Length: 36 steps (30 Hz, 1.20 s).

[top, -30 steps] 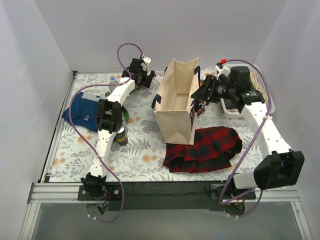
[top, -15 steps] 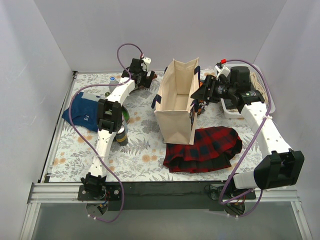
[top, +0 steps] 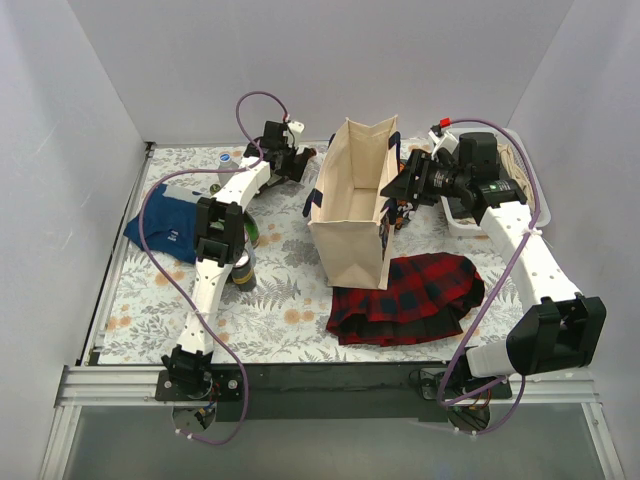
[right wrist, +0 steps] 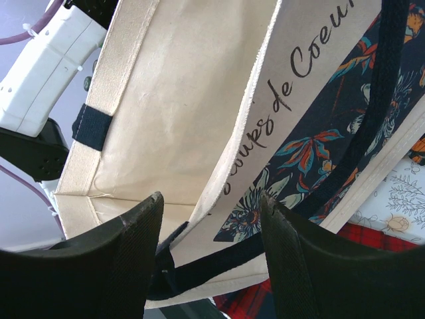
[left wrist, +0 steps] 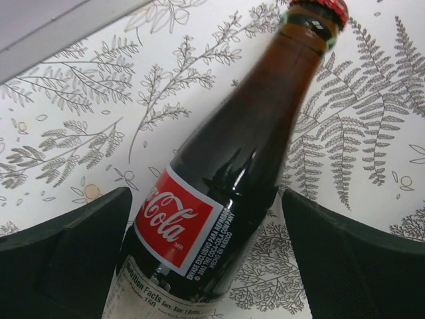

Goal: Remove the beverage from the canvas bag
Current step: Pick up the drink from the center of the board.

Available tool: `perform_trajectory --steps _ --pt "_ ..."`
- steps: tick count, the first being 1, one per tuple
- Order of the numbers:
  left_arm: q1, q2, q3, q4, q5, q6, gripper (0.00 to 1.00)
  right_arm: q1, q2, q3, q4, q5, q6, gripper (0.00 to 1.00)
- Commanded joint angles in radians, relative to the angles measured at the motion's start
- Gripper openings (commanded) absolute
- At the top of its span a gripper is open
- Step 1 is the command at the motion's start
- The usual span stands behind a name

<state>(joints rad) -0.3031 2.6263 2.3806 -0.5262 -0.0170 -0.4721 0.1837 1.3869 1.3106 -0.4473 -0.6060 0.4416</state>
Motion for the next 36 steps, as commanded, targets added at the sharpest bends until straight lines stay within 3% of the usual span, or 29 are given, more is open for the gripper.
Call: perform_trajectory --steps 1,7,8,15,18,21,22,36 --pt "-0.01 -0.014 -0.015 -0.038 0.038 -0.003 0.98 0.002 -0.002 -0.01 0.03 -0.02 0.0 0.65" --pt "-0.016 -0.011 -0.018 -0.037 0.046 -0.007 0.96 0.002 0.0 -0.011 0.03 -0.021 -0.001 0.65" --pt "-0.018 -0.009 -0.018 -0.037 0.046 -0.007 0.86 0.002 -0.002 -0.011 0.03 -0.02 -0.001 0.65" --pt "-0.018 -0.017 -0.014 -0.015 -0.009 -0.01 0.66 0.002 -0.002 -0.017 0.03 -0.021 -0.003 0.65" --pt "-0.018 -0.02 -0.006 -0.009 -0.018 -0.014 0.53 0.002 -0.003 -0.019 0.03 -0.021 -0.001 0.65" --pt "-0.018 -0.028 -0.003 -0.008 -0.021 -0.019 0.28 0.002 -0.003 -0.019 0.03 -0.021 -0.001 0.65" --pt "-0.018 -0.029 -0.003 -0.006 -0.034 -0.02 0.0 0.002 -0.003 -0.019 0.03 -0.021 -0.001 0.65" --pt "-0.033 -0.112 -0.003 0.023 -0.06 -0.069 0.0 0.002 -0.019 -0.016 0.032 -0.026 -0.003 0.65"
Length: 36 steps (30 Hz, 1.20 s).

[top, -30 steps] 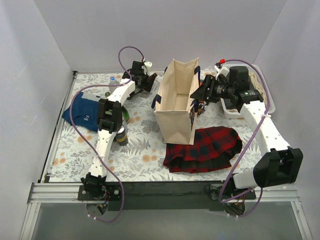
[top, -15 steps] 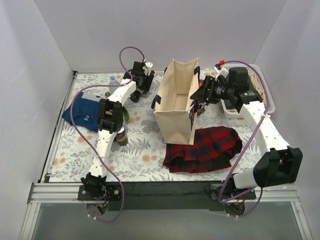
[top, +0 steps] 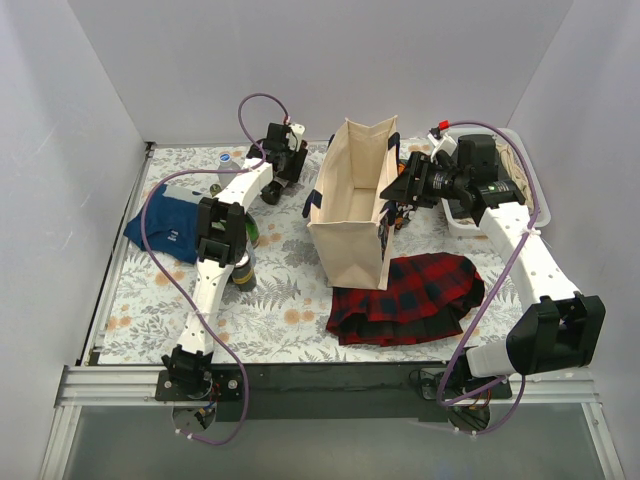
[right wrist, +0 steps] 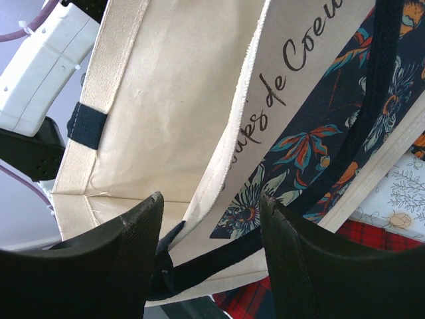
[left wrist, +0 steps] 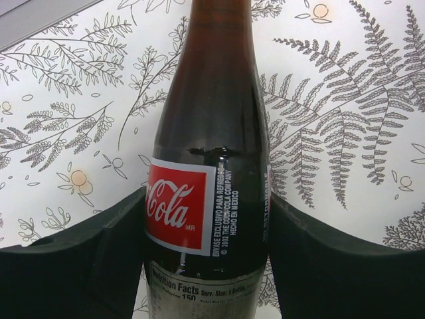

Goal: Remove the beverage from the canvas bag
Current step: Pick up the drink from the center of the board.

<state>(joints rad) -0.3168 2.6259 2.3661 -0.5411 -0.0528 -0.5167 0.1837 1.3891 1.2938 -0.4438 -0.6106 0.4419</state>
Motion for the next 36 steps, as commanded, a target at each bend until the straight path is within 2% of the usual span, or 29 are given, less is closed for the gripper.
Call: perform_trajectory --steps 1,6,16,28,36 --pt "-0.022 -0.127 -0.013 0.049 -0.028 -0.026 0.0 0.002 -0.024 0.001 0.028 -0.021 -0.003 0.65" --pt "-0.034 -0.208 -0.068 0.11 -0.074 -0.034 0.0 0.003 -0.029 -0.002 0.03 -0.018 -0.003 0.65" --pt "-0.042 -0.29 -0.12 0.132 -0.134 -0.051 0.0 0.002 -0.033 0.001 0.03 -0.032 -0.008 0.65" --pt "-0.047 -0.411 -0.226 0.135 -0.151 -0.08 0.0 0.008 -0.05 0.163 0.039 -0.127 -0.017 0.66" --pt "-0.07 -0.474 -0.329 0.141 -0.173 -0.098 0.0 0.016 -0.055 0.165 0.045 -0.117 -0.003 0.66"
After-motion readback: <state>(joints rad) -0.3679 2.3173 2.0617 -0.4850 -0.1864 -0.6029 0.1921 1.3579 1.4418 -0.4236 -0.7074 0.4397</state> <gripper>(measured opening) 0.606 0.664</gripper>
